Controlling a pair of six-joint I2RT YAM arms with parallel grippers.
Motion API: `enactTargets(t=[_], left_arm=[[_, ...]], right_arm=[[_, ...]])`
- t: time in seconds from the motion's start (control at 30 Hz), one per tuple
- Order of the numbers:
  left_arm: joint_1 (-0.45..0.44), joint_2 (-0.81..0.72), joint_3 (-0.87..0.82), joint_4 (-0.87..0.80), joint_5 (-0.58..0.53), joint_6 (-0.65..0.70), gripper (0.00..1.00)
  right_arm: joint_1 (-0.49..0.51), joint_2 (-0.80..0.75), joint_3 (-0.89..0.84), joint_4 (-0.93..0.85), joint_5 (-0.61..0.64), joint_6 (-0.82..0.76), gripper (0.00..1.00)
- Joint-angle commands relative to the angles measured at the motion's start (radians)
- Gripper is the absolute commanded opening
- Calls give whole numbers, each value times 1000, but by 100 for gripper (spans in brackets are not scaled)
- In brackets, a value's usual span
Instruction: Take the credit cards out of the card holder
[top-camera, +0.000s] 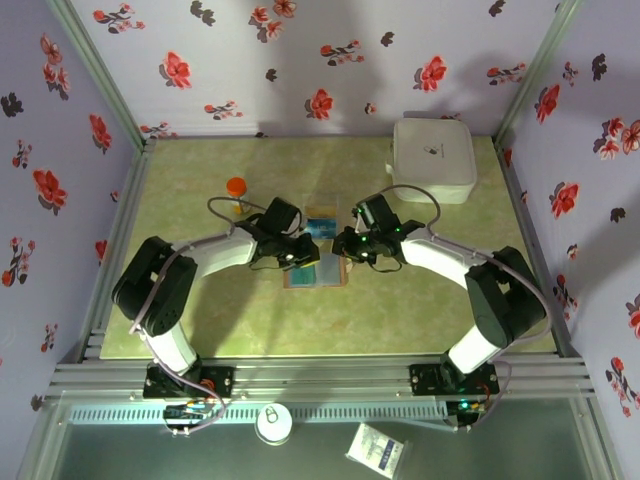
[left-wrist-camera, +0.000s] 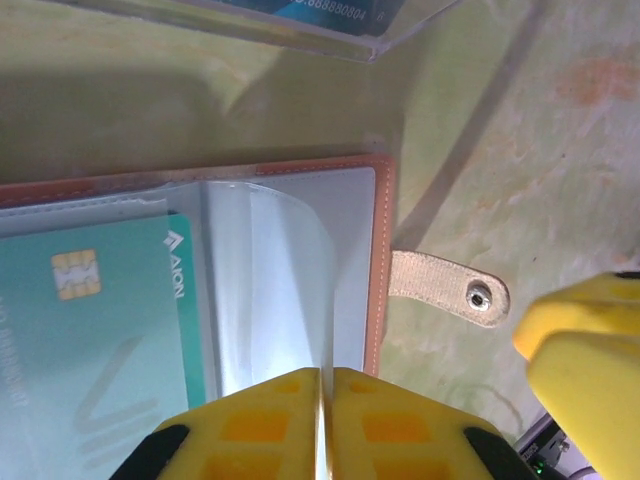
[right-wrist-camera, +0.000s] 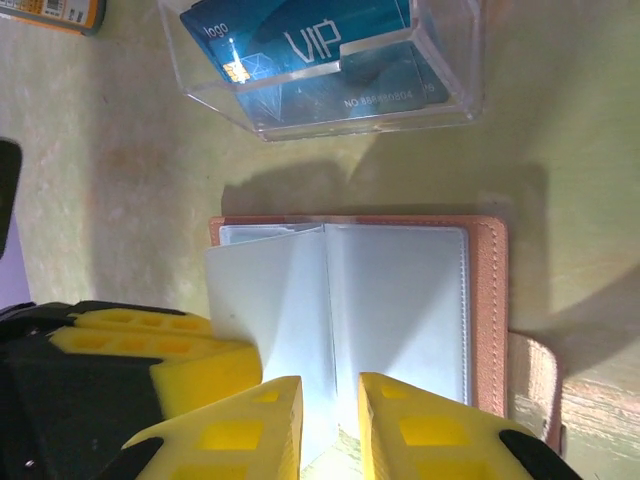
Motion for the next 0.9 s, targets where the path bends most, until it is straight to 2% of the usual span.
enactTargets(t=[0.0,0.13,0.33,0.47,0.63,0.87], left_arm=[[-22,40,48,-16,-10,30,11],[-37,87,78,1,19,34,12],[-57,158,115,42,60,25,17],[-67,176,130,57,68,21,26],[-67,160,118,85,70,13,35],[-53,97,94,85,53,16,36]], right_arm=[[-9,-27,-17,-26,15,-25,23],[-13,-31,-23,-25,12,-27,23],[-30,-61,-34,-41,40,-24,23],[-39,-76,-32,-55,51,-29,24],[-42,-78,-20,-79,57,-40,25],[-41,-70,-5,-74,42,-30,24]])
